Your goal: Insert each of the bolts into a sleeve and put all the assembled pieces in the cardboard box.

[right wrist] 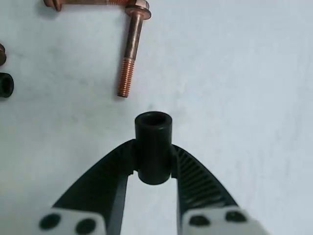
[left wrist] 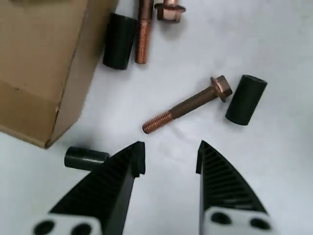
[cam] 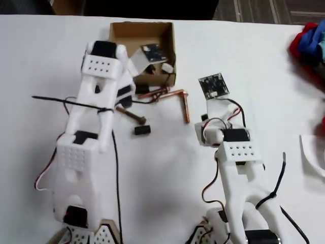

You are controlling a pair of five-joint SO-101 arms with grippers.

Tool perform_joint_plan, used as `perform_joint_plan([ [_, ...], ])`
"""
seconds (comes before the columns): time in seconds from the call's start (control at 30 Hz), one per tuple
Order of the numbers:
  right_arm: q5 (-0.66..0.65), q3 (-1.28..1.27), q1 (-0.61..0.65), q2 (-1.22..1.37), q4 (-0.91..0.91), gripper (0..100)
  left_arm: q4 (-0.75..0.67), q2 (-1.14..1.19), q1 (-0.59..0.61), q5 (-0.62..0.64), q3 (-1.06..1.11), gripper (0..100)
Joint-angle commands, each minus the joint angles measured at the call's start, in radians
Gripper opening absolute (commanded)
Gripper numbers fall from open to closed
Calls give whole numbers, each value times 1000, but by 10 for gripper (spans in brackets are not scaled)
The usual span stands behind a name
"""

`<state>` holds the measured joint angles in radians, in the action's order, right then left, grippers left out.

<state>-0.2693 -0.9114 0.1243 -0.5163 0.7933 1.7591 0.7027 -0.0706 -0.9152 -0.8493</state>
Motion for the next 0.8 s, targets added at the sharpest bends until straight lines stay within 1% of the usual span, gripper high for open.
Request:
perform_joint_plan([
  [0.0,8,5,-10,-36,-13,20,20,0,-48,-117,-19,192],
  [0.3,8,5,-10,-36,-13,20,3,8,-54,-241,68,192],
  [0.43,8,5,-10,-36,-13,20,-18,14,-52,-247,68,192],
  [0.67,8,5,-10,-36,-13,20,-17,110,-60,-250,59,192],
  [0.77,6,5,-10,-36,-13,20,-28,123,-60,-334,58,191],
])
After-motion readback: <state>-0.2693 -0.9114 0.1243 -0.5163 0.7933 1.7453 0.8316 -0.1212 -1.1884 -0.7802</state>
